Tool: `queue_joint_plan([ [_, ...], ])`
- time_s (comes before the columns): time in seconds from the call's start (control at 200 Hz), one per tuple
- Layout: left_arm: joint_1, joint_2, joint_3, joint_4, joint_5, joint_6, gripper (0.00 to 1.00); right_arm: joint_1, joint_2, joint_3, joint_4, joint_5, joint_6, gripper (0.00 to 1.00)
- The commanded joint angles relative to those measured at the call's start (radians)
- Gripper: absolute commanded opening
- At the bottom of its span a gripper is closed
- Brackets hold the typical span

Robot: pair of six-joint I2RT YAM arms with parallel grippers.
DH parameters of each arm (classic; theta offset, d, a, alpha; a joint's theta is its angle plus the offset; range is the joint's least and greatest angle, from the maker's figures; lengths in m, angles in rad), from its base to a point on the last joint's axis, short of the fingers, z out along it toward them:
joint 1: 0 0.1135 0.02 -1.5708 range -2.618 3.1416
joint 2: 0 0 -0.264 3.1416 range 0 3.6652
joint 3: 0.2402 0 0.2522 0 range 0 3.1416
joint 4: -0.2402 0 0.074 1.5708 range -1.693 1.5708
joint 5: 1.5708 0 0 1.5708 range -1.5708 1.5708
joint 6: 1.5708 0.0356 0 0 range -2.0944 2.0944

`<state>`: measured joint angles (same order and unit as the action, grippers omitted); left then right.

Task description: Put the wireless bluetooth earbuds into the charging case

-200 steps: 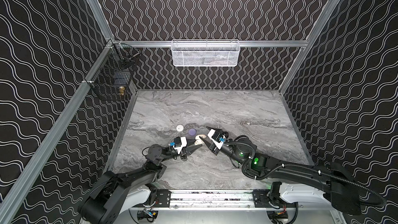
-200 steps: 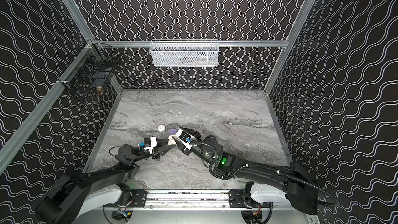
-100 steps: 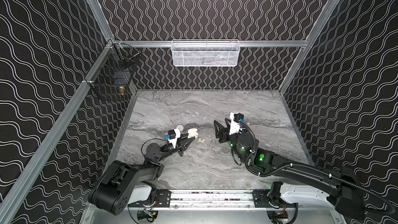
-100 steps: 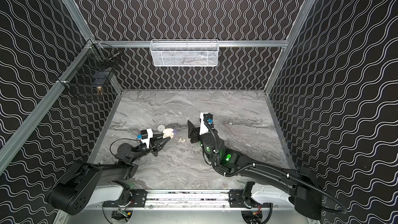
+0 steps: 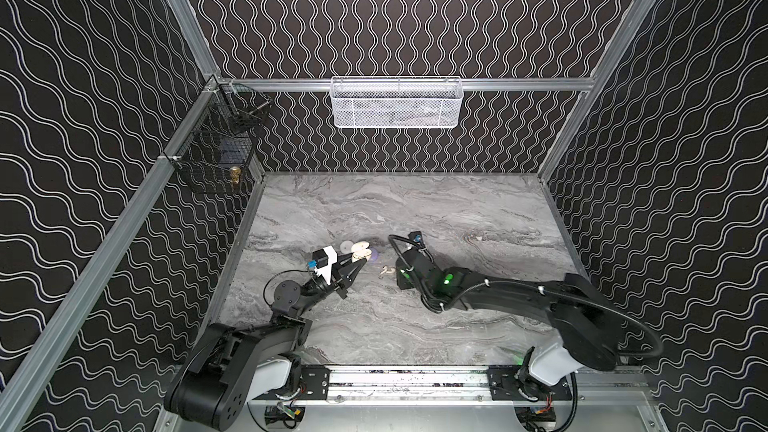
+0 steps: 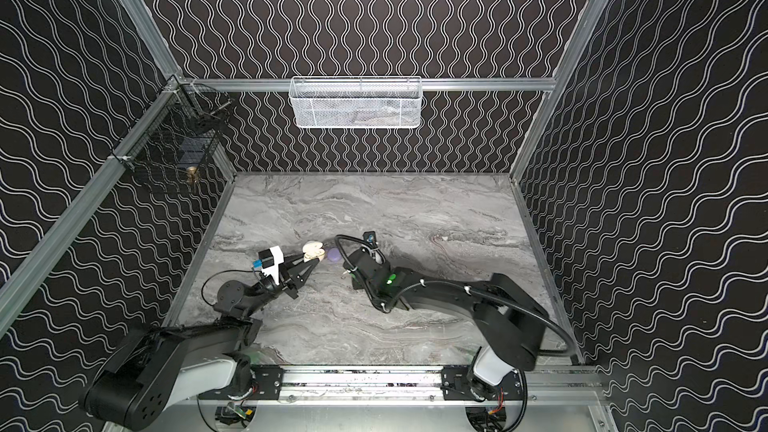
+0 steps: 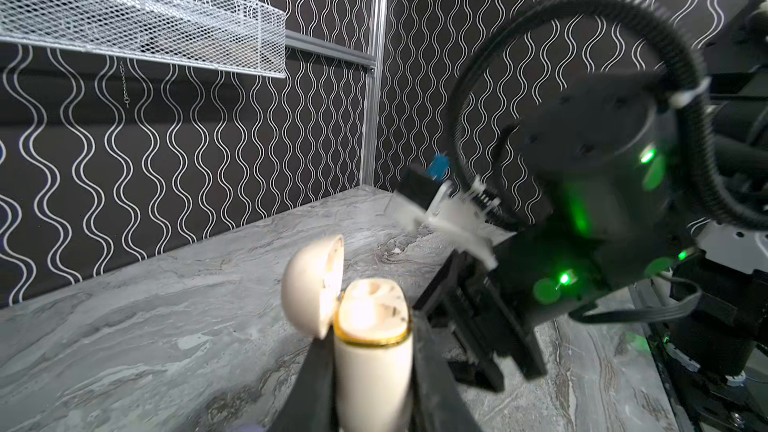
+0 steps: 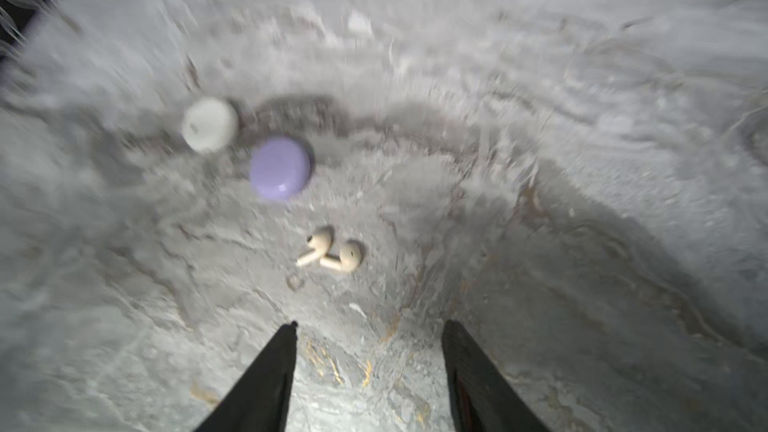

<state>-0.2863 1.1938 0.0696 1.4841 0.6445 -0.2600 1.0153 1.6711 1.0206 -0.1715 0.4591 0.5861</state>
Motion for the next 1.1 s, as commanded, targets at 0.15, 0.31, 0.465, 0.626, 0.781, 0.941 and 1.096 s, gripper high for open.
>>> queue_joint_plan([
  [0.15, 0.002, -0.031, 0.007, -0.04, 0.015, 0.036, 0.0, -0.004, 0.213, 0.201, -0.193, -0.015, -0.075, 0.53],
  [0.31, 0.002, -0.015, 0.004, -0.019, 0.011, 0.035, 0.0, -0.014, 0.294, 0.255, -0.218, 0.013, -0.079, 0.51],
  [0.465, 0.002, -0.001, 0.009, -0.009, 0.006, 0.034, 0.0, -0.032, 0.319, 0.274, -0.223, 0.034, -0.083, 0.46],
  [0.626, 0.003, 0.002, 0.003, 0.002, -0.006, 0.033, 0.0, -0.046, 0.336, 0.277, -0.202, 0.0, -0.091, 0.43],
  [0.781, 0.001, -0.011, 0.003, -0.02, -0.01, 0.036, 0.0, -0.047, 0.338, 0.274, -0.18, -0.017, -0.088, 0.43],
  [0.941, 0.002, -0.021, -0.004, -0.04, -0.05, 0.039, 0.0, -0.047, 0.303, 0.256, -0.156, -0.024, -0.083, 0.43],
  [1.096, 0.003, -0.047, 0.0, -0.118, -0.1, 0.055, 0.0, -0.046, 0.239, 0.204, -0.09, -0.039, -0.078, 0.46],
])
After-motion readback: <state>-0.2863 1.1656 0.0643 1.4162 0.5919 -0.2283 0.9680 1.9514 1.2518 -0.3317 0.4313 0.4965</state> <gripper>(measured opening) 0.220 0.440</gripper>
